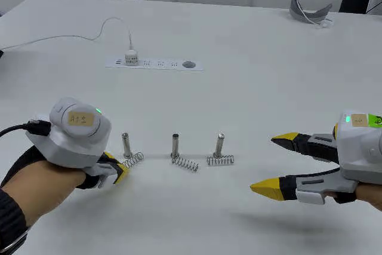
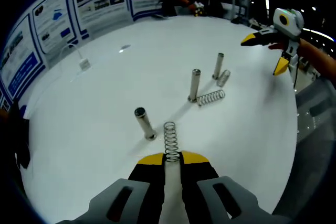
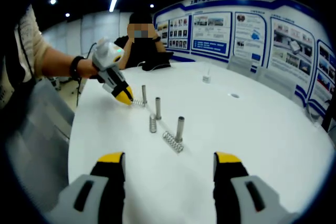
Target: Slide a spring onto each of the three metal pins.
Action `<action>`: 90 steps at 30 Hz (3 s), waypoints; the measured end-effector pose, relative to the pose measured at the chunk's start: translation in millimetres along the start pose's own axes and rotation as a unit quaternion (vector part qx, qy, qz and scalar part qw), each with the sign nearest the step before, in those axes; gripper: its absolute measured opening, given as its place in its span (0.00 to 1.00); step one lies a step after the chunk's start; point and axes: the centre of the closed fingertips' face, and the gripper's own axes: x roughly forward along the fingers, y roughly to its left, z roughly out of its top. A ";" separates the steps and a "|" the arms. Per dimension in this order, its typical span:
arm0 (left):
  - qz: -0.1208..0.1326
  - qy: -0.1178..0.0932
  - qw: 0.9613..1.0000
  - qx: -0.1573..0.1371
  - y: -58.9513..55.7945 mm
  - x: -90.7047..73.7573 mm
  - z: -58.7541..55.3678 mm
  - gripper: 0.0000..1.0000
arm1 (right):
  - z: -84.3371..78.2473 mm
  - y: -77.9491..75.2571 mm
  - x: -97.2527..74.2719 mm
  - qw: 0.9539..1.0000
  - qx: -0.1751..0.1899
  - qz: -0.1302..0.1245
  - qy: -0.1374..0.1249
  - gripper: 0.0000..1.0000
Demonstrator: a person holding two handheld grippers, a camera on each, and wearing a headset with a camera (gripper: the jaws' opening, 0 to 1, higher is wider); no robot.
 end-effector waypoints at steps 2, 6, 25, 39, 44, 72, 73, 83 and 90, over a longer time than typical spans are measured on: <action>-0.004 -0.002 1.000 0.002 -2.6 -1.8 0.0 0.10 | 1.5 0.8 -0.3 1.000 -0.001 0.001 -0.001 0.69; -0.017 -0.009 1.000 0.013 -10.8 -6.8 1.3 0.10 | 7.1 3.2 -0.7 1.000 -0.006 0.004 -0.004 0.68; -0.094 -0.076 0.987 0.106 -54.3 -19.8 27.3 0.10 | 28.1 24.3 7.0 0.998 -0.004 0.065 -0.011 0.48; -0.143 -0.123 0.970 0.154 -82.3 -28.8 44.8 0.10 | 46.4 44.8 21.5 0.992 0.003 0.126 -0.026 0.36; -0.154 -0.135 0.963 0.174 -93.7 -32.4 51.5 0.10 | 54.2 53.4 25.2 0.989 0.003 0.145 -0.034 0.33; -0.198 -0.187 0.933 0.235 -134.5 -53.8 79.3 0.10 | 61.5 96.5 27.7 0.974 -0.020 0.222 -0.039 0.16; -0.198 -0.186 0.933 0.236 -134.6 -53.7 78.9 0.10 | 61.6 96.9 27.4 0.974 -0.020 0.222 -0.038 0.16; -0.195 -0.179 0.932 0.246 -135.9 -52.3 75.0 0.09 | 76.5 107.4 21.0 0.971 -0.031 0.233 -0.039 0.13; -0.191 -0.178 0.933 0.247 -135.5 -52.4 75.5 0.09 | 86.8 115.2 22.8 0.970 -0.055 0.234 -0.030 0.12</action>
